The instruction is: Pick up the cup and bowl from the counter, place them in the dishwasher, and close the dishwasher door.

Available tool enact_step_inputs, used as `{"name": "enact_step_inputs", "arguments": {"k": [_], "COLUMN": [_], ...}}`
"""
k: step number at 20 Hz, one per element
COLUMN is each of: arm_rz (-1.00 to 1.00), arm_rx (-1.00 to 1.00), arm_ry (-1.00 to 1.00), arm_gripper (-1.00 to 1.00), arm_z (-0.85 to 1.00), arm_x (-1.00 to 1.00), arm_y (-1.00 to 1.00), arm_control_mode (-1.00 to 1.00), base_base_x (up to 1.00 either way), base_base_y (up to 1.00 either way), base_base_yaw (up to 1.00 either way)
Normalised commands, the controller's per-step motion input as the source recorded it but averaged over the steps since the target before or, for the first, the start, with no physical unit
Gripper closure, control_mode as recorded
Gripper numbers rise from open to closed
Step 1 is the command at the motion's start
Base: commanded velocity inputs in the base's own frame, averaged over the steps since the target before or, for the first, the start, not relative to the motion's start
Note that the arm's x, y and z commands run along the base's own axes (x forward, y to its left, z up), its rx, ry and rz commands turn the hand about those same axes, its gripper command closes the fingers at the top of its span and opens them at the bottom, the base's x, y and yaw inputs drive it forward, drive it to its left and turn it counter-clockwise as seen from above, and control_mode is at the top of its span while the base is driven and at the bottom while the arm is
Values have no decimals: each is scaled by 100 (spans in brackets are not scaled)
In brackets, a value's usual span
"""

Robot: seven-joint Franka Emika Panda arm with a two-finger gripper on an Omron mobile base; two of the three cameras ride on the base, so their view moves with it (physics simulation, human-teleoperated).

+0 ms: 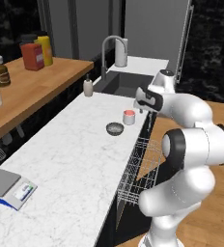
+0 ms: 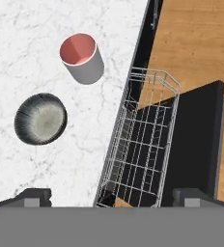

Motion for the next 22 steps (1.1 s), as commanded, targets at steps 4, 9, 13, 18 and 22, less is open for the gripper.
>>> {"name": "enact_step_inputs", "arguments": {"k": [4, 9, 13, 18, 22], "arm_rz": [0, 0, -1, 0, 0], "arm_rx": [0, 0, 0, 0, 0], "arm_ry": [-16, -17, -4, 0, 6], "arm_gripper": [-100, -100, -100, -100, -100], "arm_z": [-41, -26, -15, -1, -2], "arm_x": [35, 39, 54, 54, 52], "arm_y": [0, 0, 0, 0, 0], "arm_control_mode": [-100, -100, -100, -100, -100], "base_base_x": [0, 0, 0, 0, 0], "base_base_y": [0, 0, 0, 0, 0], "base_base_yaw": [0, 0, 0, 0, 0]}}
